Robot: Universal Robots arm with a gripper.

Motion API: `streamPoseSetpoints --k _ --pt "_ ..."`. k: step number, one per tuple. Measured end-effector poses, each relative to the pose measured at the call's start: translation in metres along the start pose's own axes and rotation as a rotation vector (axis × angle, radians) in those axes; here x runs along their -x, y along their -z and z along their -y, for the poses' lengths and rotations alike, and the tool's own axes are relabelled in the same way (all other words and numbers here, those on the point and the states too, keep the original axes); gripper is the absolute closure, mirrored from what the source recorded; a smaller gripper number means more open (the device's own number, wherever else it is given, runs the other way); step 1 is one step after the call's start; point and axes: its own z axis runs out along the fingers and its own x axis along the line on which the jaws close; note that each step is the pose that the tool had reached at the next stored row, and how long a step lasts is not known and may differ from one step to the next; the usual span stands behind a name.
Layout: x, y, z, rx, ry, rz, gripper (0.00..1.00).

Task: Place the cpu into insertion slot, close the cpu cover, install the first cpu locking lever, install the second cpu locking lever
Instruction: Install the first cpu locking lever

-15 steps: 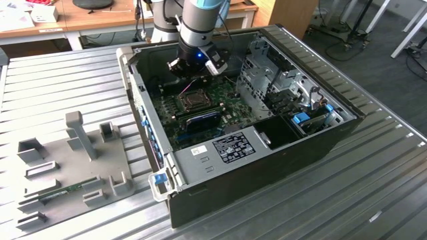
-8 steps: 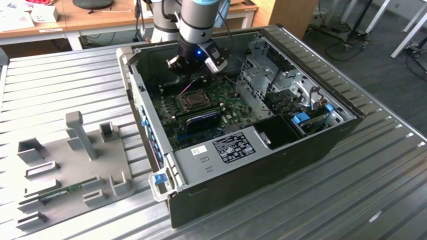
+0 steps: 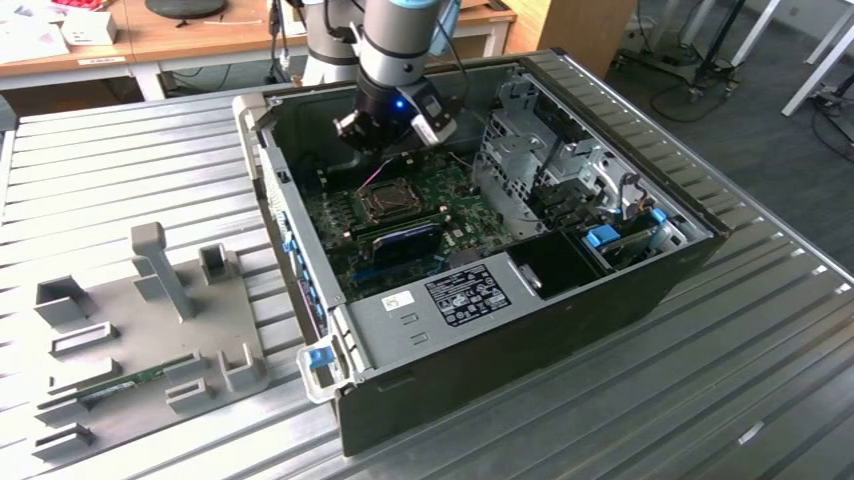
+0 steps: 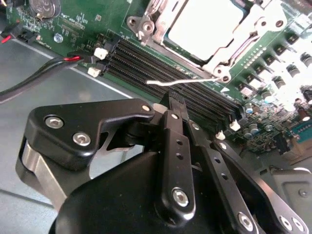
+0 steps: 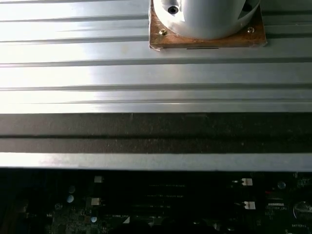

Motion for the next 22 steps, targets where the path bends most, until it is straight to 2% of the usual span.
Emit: streamPoseSetpoints --k 5,9,22 --pt "-0.0001 0.0014 0.0051 0.0 0.0 0.0001 0.9" --pt "-0.0001 0.0014 0.0056 -0.0001 0.0 0.0001 0.9" --pt "0.0027 -0.0057 0.008 0.0 0.0 0.0001 0.9"
